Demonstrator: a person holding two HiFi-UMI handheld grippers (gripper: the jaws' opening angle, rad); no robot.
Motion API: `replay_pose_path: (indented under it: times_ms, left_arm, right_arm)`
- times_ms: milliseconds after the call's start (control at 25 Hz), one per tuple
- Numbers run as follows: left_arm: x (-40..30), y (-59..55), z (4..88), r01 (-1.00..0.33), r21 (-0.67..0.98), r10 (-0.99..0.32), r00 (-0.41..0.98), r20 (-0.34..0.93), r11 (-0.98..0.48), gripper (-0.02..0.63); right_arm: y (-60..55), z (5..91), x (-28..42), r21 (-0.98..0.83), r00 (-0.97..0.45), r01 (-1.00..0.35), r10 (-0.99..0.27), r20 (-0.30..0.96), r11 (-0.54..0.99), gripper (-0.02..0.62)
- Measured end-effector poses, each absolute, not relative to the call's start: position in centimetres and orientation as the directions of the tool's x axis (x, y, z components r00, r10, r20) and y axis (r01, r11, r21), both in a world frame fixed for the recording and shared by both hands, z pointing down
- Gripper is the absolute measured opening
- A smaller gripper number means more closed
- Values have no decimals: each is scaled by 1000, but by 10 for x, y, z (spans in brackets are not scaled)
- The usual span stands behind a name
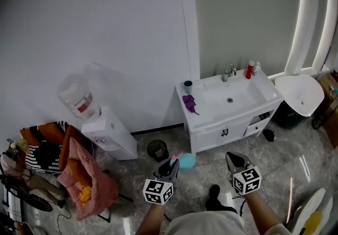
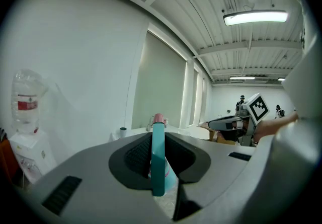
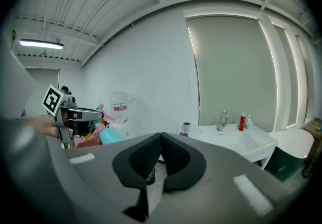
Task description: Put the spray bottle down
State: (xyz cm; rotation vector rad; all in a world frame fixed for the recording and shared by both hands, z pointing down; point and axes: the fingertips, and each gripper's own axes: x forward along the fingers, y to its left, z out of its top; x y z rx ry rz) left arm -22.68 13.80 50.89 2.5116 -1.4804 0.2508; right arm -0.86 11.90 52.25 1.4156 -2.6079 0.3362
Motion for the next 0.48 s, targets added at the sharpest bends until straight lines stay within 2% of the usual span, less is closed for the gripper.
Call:
replay_pose_path:
  times_ms: [480]
  left_arm:
    - [-172, 19, 512, -906, 76, -862, 419, 285, -416, 67]
  right_arm:
    - [-13, 528, 50, -153, -584, -811, -777, 235, 564, 11]
